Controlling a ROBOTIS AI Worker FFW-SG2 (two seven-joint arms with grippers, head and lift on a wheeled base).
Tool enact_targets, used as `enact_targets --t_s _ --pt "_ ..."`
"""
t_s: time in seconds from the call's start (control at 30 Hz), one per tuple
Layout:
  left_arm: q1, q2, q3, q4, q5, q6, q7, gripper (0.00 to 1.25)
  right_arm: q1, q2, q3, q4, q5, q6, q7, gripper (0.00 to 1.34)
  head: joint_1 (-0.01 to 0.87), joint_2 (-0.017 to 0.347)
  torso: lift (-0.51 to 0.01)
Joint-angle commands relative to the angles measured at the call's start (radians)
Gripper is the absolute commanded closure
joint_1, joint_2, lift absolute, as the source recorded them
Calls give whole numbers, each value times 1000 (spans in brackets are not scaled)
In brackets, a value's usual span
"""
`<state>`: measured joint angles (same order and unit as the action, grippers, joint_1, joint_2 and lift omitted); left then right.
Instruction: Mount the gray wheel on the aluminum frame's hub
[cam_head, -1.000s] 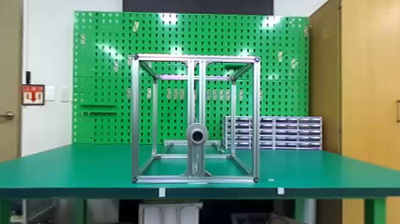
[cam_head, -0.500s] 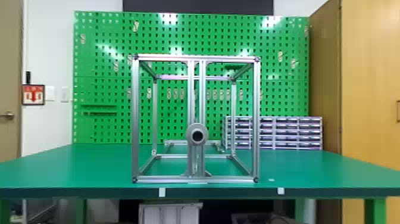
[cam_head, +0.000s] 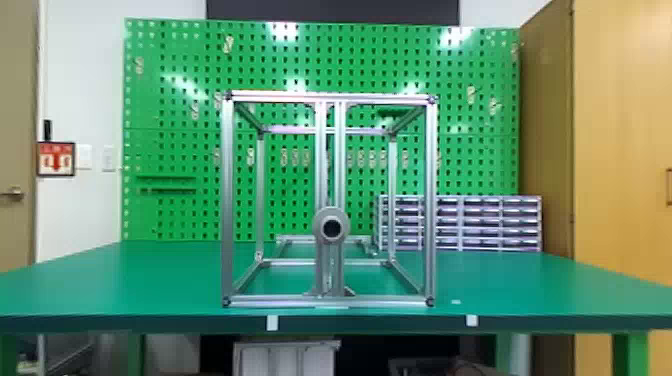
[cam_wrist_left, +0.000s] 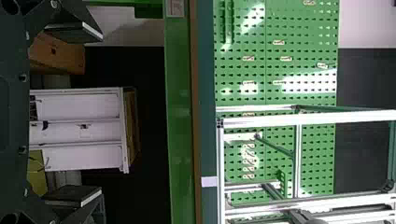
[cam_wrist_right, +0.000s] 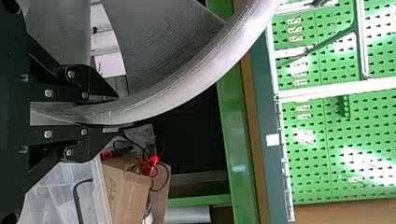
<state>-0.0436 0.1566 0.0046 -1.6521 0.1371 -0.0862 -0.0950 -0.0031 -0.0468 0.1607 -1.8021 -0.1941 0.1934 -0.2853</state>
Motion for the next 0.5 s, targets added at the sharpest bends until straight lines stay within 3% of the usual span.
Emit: enact_targets --t_s 0.0,0.27,0.47 --pt "-4 1 -6 -32 -4 20 0 134 -15 5 -3 -28 -4 46 0 1115 -5 6 -499" --pt "-13 1 -20 -97 16 62 0 134 -47 8 -3 -92 -19 141 -31 1115 -5 6 -499" --pt "-30 6 -29 -166 27 120 1 134 -92 11 -6 -189 -41 273 -72 1119 -5 6 -499"
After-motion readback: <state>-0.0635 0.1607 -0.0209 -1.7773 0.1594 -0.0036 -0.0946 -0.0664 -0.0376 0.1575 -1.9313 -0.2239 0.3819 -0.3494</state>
